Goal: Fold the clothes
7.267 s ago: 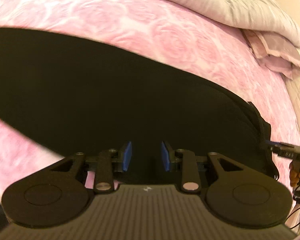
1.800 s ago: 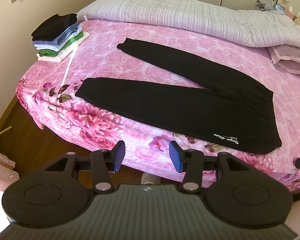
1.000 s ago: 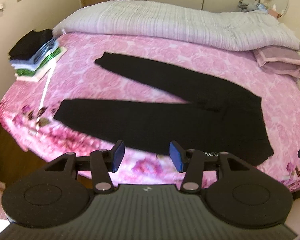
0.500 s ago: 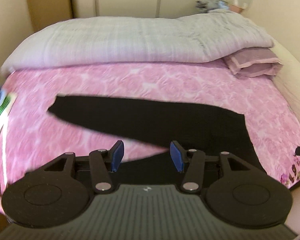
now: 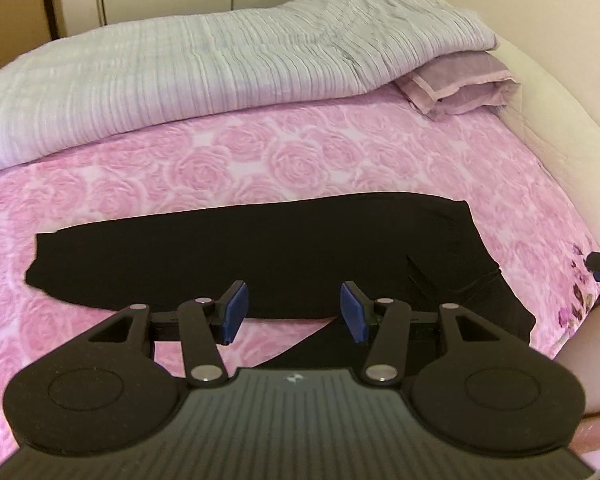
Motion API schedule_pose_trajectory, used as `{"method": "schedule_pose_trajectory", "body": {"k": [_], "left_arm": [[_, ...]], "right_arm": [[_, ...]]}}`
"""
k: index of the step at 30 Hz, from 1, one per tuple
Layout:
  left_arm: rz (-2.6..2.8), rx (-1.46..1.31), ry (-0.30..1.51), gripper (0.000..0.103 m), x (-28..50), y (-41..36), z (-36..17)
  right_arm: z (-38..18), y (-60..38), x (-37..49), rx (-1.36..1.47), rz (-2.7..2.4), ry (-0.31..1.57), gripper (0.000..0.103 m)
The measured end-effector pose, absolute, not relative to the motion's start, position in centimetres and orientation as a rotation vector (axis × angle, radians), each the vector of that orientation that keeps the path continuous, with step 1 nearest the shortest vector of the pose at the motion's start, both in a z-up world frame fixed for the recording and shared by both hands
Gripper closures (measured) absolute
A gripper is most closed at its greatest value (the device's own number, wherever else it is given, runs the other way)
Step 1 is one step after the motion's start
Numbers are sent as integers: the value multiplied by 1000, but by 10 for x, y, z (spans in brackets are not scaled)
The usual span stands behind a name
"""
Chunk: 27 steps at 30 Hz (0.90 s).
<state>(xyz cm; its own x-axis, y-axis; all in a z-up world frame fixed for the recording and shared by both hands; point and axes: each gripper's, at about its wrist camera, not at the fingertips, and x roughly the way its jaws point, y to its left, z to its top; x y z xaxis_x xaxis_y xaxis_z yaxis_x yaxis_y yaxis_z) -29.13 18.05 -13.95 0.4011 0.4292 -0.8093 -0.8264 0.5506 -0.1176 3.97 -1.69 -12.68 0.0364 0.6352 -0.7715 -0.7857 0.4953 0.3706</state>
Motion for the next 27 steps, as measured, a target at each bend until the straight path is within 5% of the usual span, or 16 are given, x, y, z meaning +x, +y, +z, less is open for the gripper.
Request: {"method": "schedule_pose_trajectory", "body": {"k": [12,16,27], "left_arm": [[764,-559,857,56,-258,243,-211],[743,-557,874,56,-237,265,-244],[740,-509,929,56,-172,317,-328]], "right_arm": [[-212,70,57,-434,1197,974,53],[-252,101,82,-507,1223,950,80],[-361,186,150,-867,1295,746,80]]}}
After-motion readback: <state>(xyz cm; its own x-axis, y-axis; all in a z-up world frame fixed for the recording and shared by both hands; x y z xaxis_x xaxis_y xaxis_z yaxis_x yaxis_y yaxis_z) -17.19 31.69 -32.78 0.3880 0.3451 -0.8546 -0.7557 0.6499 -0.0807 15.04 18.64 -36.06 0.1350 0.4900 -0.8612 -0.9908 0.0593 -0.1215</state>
